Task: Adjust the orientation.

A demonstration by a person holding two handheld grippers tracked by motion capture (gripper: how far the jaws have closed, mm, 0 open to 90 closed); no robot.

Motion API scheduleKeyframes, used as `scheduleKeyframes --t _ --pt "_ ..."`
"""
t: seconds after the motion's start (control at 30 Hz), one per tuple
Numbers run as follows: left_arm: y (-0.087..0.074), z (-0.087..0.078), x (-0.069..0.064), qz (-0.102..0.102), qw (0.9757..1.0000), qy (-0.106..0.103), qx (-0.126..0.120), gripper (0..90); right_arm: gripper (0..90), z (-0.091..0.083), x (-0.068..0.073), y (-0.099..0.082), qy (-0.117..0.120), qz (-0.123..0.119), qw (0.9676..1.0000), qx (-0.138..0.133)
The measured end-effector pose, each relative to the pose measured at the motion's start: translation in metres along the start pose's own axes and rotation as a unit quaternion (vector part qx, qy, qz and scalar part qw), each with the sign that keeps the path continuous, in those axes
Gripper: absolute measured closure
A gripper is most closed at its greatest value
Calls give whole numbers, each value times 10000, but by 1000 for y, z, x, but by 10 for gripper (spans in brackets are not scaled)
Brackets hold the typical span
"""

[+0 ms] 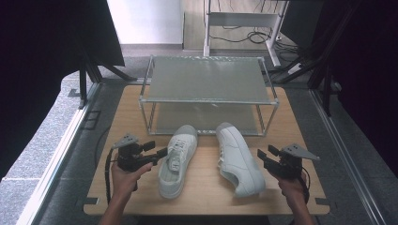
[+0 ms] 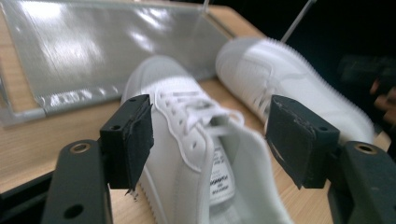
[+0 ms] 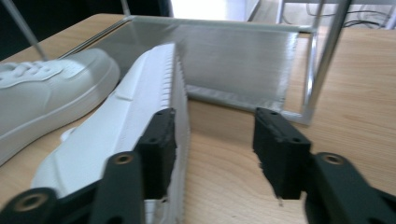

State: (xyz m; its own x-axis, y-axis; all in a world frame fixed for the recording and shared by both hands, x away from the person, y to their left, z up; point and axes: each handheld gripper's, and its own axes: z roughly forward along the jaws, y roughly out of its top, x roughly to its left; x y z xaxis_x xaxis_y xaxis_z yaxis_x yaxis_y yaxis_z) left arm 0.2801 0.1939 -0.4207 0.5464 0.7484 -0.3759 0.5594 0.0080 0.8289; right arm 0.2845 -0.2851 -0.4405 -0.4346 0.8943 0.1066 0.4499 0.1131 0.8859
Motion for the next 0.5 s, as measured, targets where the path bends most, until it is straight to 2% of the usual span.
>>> scheduleKeyframes --t 0.03,0.07,0.1,0.13,0.17,0.23,0.27,0.3,0.37,0.4,0.43,0.47,0.5 --pt "0 0 0 0 10000 0 0 320 539 0 0 0 0 0 10000 0" --pt "1 -2 0 5 10000 24 -16 318 619 0 3 0 150 -69 9999 25" --pt "1 -2 0 5 10000 24 -16 318 619 0 3 0 150 -69 9999 25" --pt "1 -2 1 -15 10000 48 -17 318 695 -1 8 0 301 -171 9994 74" --pt "0 -1 1 -35 10000 45 -13 318 722 -1 10 0 358 -256 9989 131" --pt "0 -1 1 -58 10000 41 11 318 746 -1 13 0 390 -343 9985 199" --pt "-1 1 2 -60 9999 26 86 317 797 -1 20 -3 411 -466 9976 298" --pt "-1 1 1 -57 9999 31 103 317 824 -1 23 -4 461 -475 9973 323" --pt "-1 1 1 -47 9999 27 104 317 847 -1 26 -4 532 -508 9967 347" --pt "0 -1 0 -43 10000 22 58 321 884 -3 35 -3 648 -650 9952 349" --pt "0 -1 0 -43 10000 22 58 326 884 -3 35 -3 648 -650 9952 349" --pt "0 -2 0 -19 10000 41 16 330 894 -5 46 -3 834 -856 9920 407" --pt "0 -2 0 -19 10000 41 16 330 894 -5 46 -3 834 -856 9920 407"
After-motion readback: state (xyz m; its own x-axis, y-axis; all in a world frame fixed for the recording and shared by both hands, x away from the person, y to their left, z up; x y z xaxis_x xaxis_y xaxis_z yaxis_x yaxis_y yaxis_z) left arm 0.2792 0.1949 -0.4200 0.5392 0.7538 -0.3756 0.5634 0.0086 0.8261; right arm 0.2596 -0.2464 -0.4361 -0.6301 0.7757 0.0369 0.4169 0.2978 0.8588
